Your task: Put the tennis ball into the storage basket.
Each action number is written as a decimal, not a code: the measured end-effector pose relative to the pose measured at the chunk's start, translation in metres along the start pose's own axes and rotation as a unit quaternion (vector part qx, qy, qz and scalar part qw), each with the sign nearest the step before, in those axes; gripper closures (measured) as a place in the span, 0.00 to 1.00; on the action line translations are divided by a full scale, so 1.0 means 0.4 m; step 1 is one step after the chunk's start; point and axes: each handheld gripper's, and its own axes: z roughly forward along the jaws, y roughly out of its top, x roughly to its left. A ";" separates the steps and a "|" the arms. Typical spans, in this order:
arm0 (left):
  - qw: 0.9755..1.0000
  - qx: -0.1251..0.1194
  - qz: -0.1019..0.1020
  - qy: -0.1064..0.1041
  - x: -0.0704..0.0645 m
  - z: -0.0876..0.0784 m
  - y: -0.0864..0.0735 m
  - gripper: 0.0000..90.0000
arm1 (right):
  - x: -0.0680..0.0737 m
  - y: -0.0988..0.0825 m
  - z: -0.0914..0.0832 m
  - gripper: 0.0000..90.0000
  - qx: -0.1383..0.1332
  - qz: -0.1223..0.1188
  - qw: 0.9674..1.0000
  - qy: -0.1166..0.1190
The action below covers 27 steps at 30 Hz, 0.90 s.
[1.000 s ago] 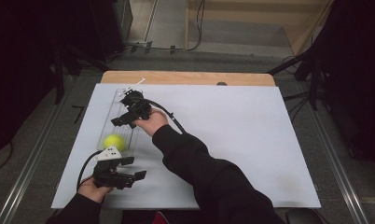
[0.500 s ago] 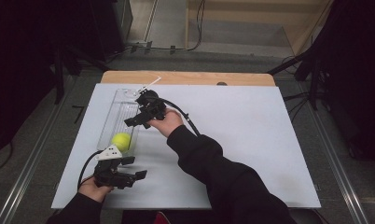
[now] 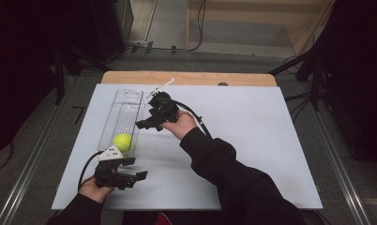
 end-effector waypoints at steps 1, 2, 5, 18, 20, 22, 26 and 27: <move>1.000 0.000 0.000 0.000 0.000 0.000 0.000 0.23 | 0.000 -0.004 -0.002 0.21 0.003 0.000 1.000 0.001; 1.000 0.000 0.000 0.000 0.000 0.000 0.000 0.24 | 0.000 -0.008 -0.005 0.21 0.003 0.002 1.000 0.001; 1.000 0.000 -0.001 0.000 -0.001 0.001 0.000 0.24 | -0.004 -0.022 -0.018 0.21 -0.001 0.003 1.000 0.007; 1.000 0.001 -0.002 -0.001 0.000 0.002 0.000 0.23 | -0.025 -0.098 -0.064 0.21 0.005 0.002 1.000 0.001; 1.000 0.002 -0.002 0.001 0.000 0.002 -0.001 0.24 | -0.032 -0.107 -0.069 0.21 0.003 0.007 1.000 -0.001; 1.000 0.002 -0.002 0.001 0.000 0.002 -0.001 0.23 | -0.038 -0.116 -0.074 0.21 0.003 0.009 1.000 -0.002; 1.000 0.002 -0.002 0.003 0.001 0.003 -0.001 0.24 | -0.048 -0.135 -0.083 0.21 0.003 0.013 1.000 -0.006; 1.000 0.002 -0.002 0.003 0.001 0.003 -0.001 0.24 | -0.051 -0.139 -0.085 0.21 -0.001 0.011 1.000 -0.007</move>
